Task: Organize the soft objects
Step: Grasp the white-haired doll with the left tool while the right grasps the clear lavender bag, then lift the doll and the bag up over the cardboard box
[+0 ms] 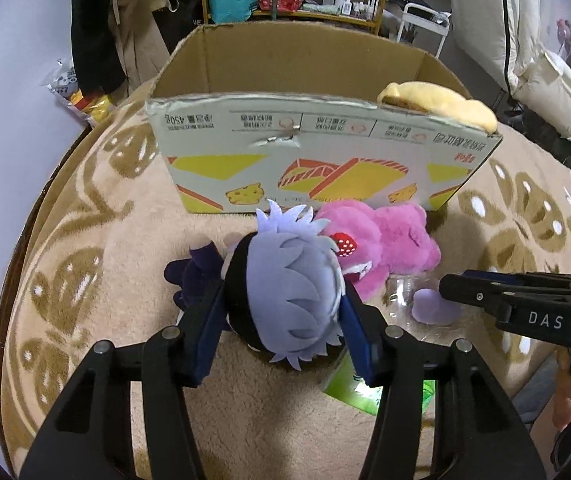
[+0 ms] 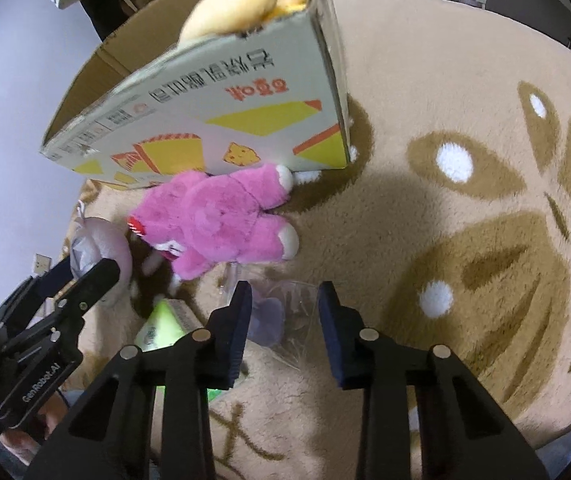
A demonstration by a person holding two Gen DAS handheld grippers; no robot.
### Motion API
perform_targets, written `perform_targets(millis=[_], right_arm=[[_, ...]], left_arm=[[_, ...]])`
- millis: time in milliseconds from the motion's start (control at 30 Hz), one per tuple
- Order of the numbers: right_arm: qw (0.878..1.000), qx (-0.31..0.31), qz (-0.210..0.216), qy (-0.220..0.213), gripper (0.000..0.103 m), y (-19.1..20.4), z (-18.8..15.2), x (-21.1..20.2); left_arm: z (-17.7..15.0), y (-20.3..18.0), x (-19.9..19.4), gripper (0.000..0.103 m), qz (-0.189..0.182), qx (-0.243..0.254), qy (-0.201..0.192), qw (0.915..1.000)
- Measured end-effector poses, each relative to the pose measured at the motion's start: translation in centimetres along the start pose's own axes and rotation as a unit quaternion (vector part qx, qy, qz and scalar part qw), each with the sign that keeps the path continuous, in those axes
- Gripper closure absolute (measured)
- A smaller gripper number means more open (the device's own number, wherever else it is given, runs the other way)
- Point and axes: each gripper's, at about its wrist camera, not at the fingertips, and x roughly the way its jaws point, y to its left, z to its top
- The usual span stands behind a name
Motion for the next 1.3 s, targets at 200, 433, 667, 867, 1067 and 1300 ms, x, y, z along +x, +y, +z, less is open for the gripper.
perform_targets(millis=[200, 433, 667, 867, 1067, 1300], right_arm=[[0.999, 0.019, 0.027, -0.008, 0.083, -1.0, 0.0, -1.3], [0.999, -0.015, 0.032, -0.039, 0.096, 0.6, -0.1, -3.0], [0.994, -0.067, 0.012, -0.091, 0.097, 2.6, -0.6, -6.0], [0.986, -0.093, -0.010, -0.139, 0.098, 4.0, -1.0, -8.2], [0.978, -0.101, -0.010, -0.183, 0.098, 4.9, -1.0, -9.8], [0.965, -0.115, -0.001, -0.235, 0.098, 5.8, -0.7, -13.6]], left_arm=[[-0.1, -0.4, -0.2, 0.050, 0.001, 0.008, -0.002, 1.0000], [-0.4, 0.0, -1.1, 0.050, -0.001, -0.009, -0.013, 0.9999], [-0.4, 1.2, -3.8, 0.051, -0.005, -0.039, -0.057, 0.9976], [-0.6, 1.4, -5.9, 0.050, 0.006, -0.046, -0.098, 0.9940], [-0.7, 1.5, -8.1, 0.050, 0.010, -0.047, -0.142, 0.9887], [-0.2, 0.6, -10.5, 0.050, 0.013, -0.031, -0.195, 0.9802]])
